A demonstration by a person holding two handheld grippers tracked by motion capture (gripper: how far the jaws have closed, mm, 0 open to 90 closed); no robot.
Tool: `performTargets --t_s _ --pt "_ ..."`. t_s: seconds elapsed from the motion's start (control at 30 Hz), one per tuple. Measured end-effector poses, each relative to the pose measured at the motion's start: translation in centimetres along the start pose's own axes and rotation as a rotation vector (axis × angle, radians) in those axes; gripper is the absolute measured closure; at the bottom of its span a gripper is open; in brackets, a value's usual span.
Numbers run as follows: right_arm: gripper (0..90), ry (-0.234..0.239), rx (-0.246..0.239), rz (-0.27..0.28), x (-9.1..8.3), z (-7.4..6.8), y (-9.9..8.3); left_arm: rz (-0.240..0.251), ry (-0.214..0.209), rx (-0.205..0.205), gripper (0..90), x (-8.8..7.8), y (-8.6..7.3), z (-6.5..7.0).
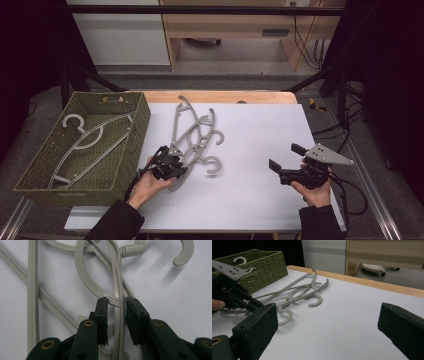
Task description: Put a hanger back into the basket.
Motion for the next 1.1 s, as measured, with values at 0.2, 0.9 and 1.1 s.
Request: performTargets --t_s 0.2,0.9,1.1 --pt "3.2 0.0 -0.001 -0.001 0.0 0.0 0.0 -0.022 0.01 -0.047 69.5 1.2 0.2 -0.5" --pt "3.2 -0.003 0.003 0.01 -0.3 0.1 0.2 0.085 0.024 0.009 80.4 -1.5 1.0 -0.2" --pt "3.2 -0.004 0.0 0.011 -0.4 0.1 0.2 0.157 -0.012 0.019 80.6 -3.7 1.9 0.8"
Point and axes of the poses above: each handheld gripper's, and its own axes: x roughly forward along the jaws, y roughly out of its top, z roughly to its right, the point moved 5 cm from there along x, roughly forward along the jaws, and after that the axes turned 2 degrees about -x, right-handed, at the moved point
